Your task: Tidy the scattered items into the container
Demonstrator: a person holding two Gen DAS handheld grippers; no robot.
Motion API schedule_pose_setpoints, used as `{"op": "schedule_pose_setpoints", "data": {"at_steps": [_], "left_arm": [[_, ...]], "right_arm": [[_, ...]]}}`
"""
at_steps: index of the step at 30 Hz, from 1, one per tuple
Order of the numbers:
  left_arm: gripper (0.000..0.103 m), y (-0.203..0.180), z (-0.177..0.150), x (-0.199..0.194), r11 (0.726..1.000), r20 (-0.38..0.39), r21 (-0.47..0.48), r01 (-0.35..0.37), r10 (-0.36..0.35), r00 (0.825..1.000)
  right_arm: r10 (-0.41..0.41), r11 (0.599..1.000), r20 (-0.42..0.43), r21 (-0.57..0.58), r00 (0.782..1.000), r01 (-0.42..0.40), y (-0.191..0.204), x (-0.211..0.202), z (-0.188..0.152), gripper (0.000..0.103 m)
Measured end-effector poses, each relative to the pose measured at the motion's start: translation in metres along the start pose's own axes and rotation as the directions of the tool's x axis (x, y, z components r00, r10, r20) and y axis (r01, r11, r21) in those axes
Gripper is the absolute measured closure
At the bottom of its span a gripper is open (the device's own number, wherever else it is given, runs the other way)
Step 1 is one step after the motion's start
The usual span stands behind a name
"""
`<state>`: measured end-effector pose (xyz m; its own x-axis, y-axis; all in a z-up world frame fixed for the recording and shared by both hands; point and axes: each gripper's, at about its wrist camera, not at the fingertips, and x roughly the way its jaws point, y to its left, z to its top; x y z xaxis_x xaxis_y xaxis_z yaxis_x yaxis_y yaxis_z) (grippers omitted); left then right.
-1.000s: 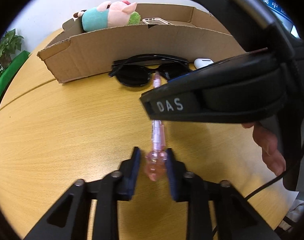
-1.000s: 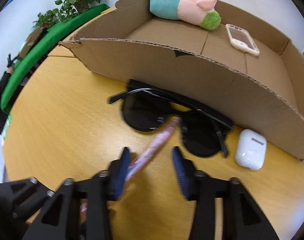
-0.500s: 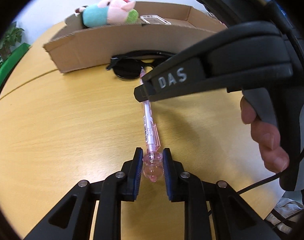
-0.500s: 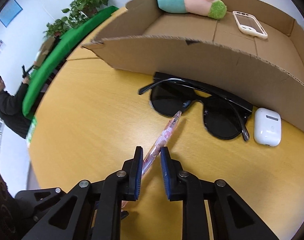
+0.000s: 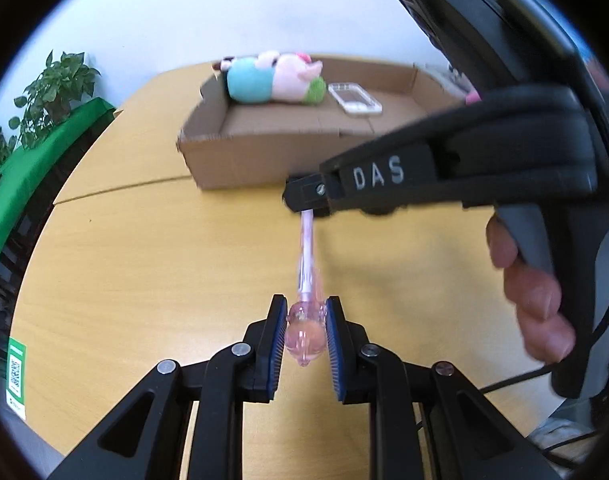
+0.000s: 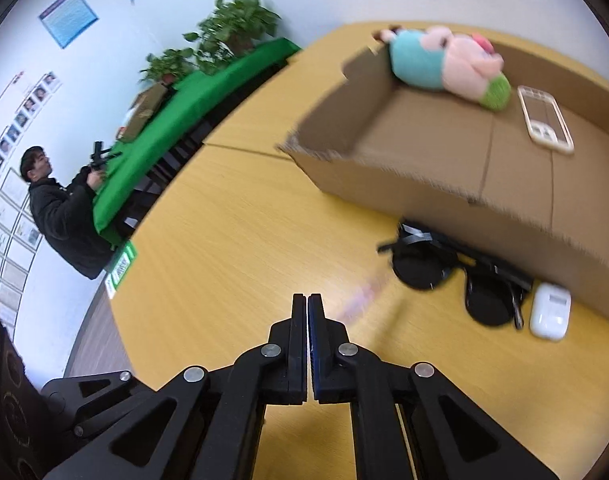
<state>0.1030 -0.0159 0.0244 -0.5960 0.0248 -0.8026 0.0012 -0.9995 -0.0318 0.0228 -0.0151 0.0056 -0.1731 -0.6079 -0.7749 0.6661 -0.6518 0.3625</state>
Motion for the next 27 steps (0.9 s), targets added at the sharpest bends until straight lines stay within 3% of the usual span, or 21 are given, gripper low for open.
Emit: {"op": "schedule_pose_setpoints", "data": {"at_steps": [6,11,12,13,14,15,16,22,24,27], "left_arm": [[0.085,-0.008,0.009,-0.013,1.0,0.073,0.011,0.004,-0.004,0.997],[0.085,-0.004,-0.001,0.002,1.0,0.021,-0.01,0.021,-0.021,1.0],[0.085,0.0,0.0,0.008,1.0,0.015,-0.014,0.024,-0.024,1.0],[0.085,0.001,-0.002,0.01,1.0,0.012,-0.014,0.023,-0.023,1.0],[0.085,0.001,-0.004,0.011,1.0,0.008,-0.012,0.02,-0.02,1.0],[0.085,0.002,-0.006,0.013,1.0,0.003,-0.011,0.02,-0.02,1.0],[0.085,0.002,-0.007,0.015,1.0,-0.003,-0.011,0.02,-0.02,1.0],[0.084,0.003,-0.014,0.021,1.0,-0.035,-0.015,0.015,-0.016,0.999],[0.085,0.004,-0.014,0.022,1.0,-0.034,-0.015,0.012,-0.012,0.999],[0.085,0.005,-0.014,0.025,1.0,-0.043,-0.016,0.016,-0.017,0.999]], "right_arm": [[0.011,1.0,0.031,-0.015,0.999,-0.011,-0.002,-0.013,0.014,0.101],[0.002,1.0,0.061,0.031,0.998,-0.004,-0.03,-0.028,0.018,0.099],[0.004,0.998,0.058,0.057,0.998,-0.007,-0.04,-0.029,0.015,0.094],[0.009,0.996,0.047,0.09,0.999,-0.013,-0.05,-0.027,0.011,0.072],[0.013,0.991,0.029,0.13,0.999,-0.017,-0.06,-0.022,0.005,0.04],[0.02,0.987,0.004,0.16,1.0,-0.021,-0.067,-0.016,-0.001,0.027],[0.032,0.984,-0.014,0.175,0.999,-0.029,-0.072,-0.01,-0.005,0.024],[0.125,0.971,-0.149,0.219,0.981,-0.091,-0.074,0.037,-0.023,0.024],[0.196,0.953,-0.166,0.266,0.966,-0.147,-0.075,0.05,-0.025,0.025],[0.223,0.946,-0.18,0.277,0.958,-0.168,-0.072,0.06,-0.026,0.035]]}}
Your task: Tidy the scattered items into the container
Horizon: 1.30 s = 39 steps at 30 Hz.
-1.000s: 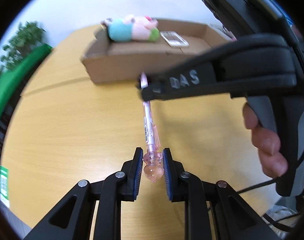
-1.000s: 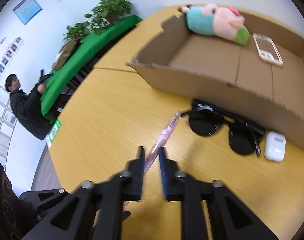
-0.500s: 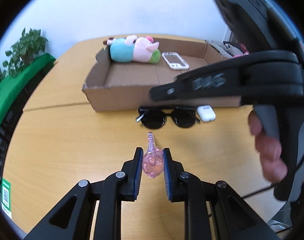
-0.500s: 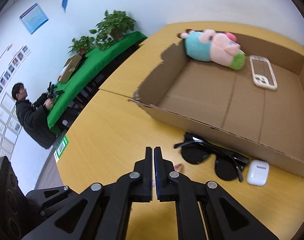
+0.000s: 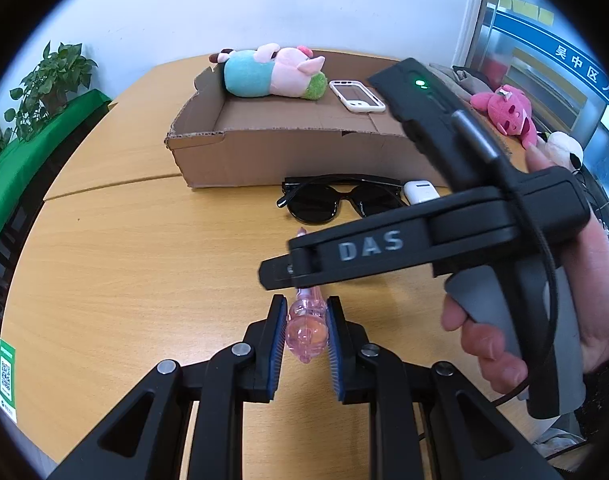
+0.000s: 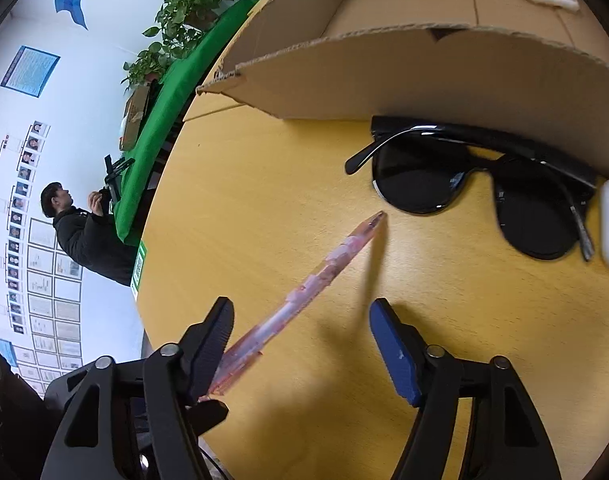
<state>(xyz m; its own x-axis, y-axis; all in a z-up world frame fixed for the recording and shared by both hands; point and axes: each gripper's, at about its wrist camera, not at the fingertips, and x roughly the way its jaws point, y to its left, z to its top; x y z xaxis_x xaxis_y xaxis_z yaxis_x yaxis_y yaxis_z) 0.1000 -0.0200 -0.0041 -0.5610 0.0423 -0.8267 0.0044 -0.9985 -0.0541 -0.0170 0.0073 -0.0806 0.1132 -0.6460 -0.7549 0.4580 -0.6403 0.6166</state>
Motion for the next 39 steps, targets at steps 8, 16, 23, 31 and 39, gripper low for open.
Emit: {"op": "schedule_pose_setpoints", "data": {"at_steps": [8,16,23,31,39], "left_arm": [[0.085,-0.003,-0.001,0.001,1.0,0.005,0.006,0.015,-0.015,1.0],[0.085,0.002,0.016,0.002,0.998,0.029,-0.021,0.061,-0.06,0.998],[0.085,0.014,0.062,0.006,0.994,0.072,-0.04,0.1,-0.097,0.993],[0.085,0.037,0.132,0.027,0.995,0.106,-0.033,0.098,-0.094,0.99],[0.085,0.065,0.181,0.07,0.992,0.023,-0.046,0.117,-0.116,0.993]], "right_arm": [[-0.018,0.999,0.052,-0.051,0.999,0.02,0.017,-0.012,0.003,0.074],[-0.085,0.981,0.174,-0.159,0.981,0.113,0.052,-0.057,0.017,0.086],[-0.101,0.967,0.243,-0.204,0.965,0.152,0.065,-0.083,0.056,0.088],[-0.114,0.958,0.285,-0.224,0.952,0.182,0.078,-0.099,0.13,0.091],[-0.114,0.967,0.24,-0.196,0.964,0.163,0.054,-0.076,0.2,0.09]]}}
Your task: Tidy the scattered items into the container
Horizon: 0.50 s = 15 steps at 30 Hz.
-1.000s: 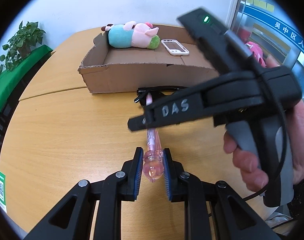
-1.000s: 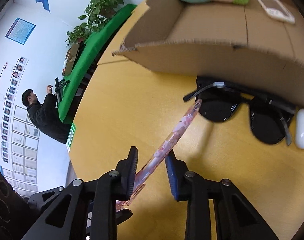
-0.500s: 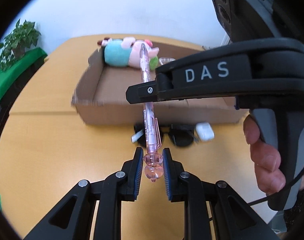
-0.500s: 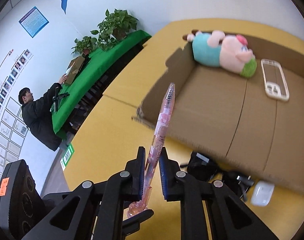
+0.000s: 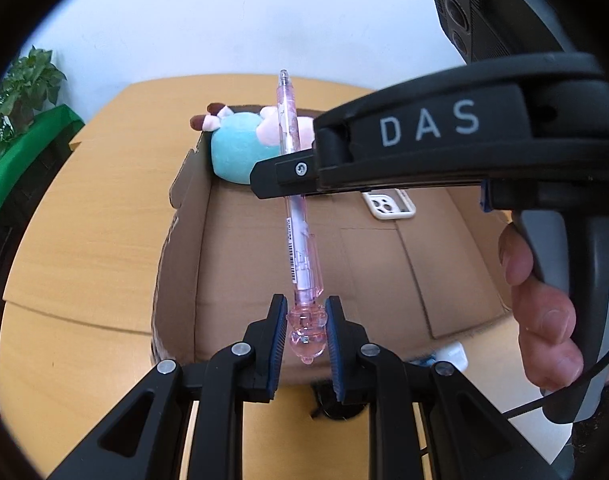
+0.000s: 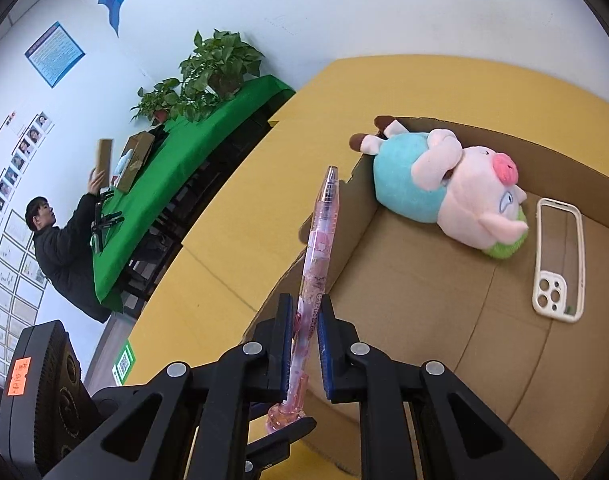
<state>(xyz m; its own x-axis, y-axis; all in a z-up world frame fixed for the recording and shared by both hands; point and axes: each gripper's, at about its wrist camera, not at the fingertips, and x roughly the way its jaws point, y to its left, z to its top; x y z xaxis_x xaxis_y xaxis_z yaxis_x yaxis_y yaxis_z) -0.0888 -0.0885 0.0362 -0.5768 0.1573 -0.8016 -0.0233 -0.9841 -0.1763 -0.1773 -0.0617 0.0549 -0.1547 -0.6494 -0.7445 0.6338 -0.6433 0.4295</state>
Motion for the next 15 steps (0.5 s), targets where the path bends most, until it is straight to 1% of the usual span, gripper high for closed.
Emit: {"op": "schedule_pose_setpoints", "data": {"at_steps": [4,8,12,15], "left_arm": [[0.085,0.016,0.015,0.024,1.0,-0.059,-0.006,-0.006,0.005,0.998],[0.085,0.03,0.022,0.051,1.0,-0.133,-0.017,-0.018,0.015,0.991],[0.085,0.043,0.02,0.076,0.999,-0.207,-0.031,-0.036,0.029,0.978],[0.085,0.05,0.016,0.09,0.998,-0.261,-0.039,-0.047,0.035,0.965]], "right_arm": [[0.026,0.998,-0.04,0.049,0.999,-0.024,-0.025,0.031,0.022,0.09],[0.035,0.996,-0.092,0.089,0.995,-0.027,-0.048,0.066,0.031,0.088],[0.056,0.991,-0.146,0.129,0.988,-0.037,-0.065,0.101,0.032,0.087],[0.078,0.986,-0.176,0.158,0.981,-0.05,-0.073,0.122,0.029,0.087]]}}
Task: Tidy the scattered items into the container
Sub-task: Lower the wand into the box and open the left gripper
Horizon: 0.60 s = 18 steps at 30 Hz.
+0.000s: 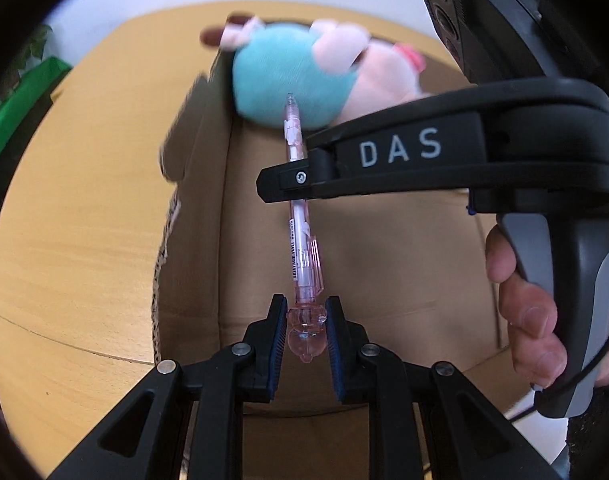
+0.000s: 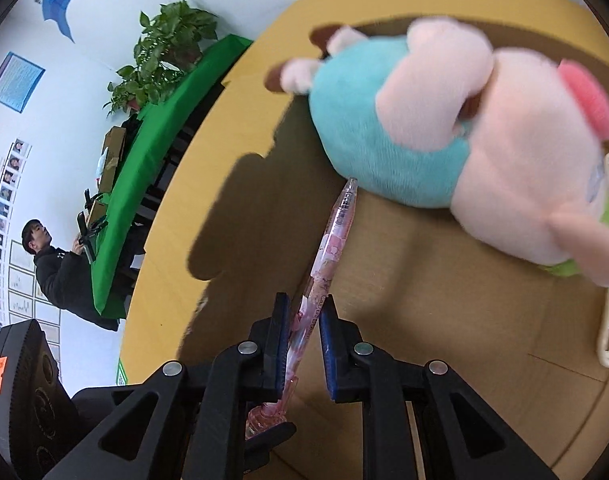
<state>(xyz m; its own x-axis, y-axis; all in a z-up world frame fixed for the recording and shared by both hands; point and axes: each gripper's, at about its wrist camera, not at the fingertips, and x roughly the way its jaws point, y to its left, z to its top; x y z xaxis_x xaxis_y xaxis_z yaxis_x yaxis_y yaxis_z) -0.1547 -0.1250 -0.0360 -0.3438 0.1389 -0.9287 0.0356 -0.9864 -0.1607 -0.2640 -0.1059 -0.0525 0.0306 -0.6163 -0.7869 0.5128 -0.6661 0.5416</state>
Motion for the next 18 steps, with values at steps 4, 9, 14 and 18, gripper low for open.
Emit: {"op": "schedule_pose_setpoints", "data": {"at_steps": [4,9,14,18], "left_arm": [[0.084,0.0,-0.002,0.012,0.999,-0.049,0.016,-0.028,0.028,0.998],[0.084,-0.006,-0.003,0.024,0.996,-0.098,0.03,-0.082,0.085,0.992],[0.084,-0.007,-0.007,0.025,0.994,-0.107,0.031,-0.107,0.11,0.988],[0.083,-0.003,-0.012,0.024,0.995,-0.101,0.016,-0.102,0.103,0.99]], "right_arm": [[0.006,1.0,-0.027,0.026,1.0,-0.006,-0.009,0.021,0.001,0.087],[-0.004,1.0,-0.043,0.027,0.999,0.005,-0.015,0.03,0.001,0.087],[0.024,0.998,-0.032,0.056,0.999,-0.022,-0.02,0.031,0.002,0.088],[0.03,0.998,-0.027,0.062,0.999,-0.029,-0.021,0.031,0.001,0.087]]}}
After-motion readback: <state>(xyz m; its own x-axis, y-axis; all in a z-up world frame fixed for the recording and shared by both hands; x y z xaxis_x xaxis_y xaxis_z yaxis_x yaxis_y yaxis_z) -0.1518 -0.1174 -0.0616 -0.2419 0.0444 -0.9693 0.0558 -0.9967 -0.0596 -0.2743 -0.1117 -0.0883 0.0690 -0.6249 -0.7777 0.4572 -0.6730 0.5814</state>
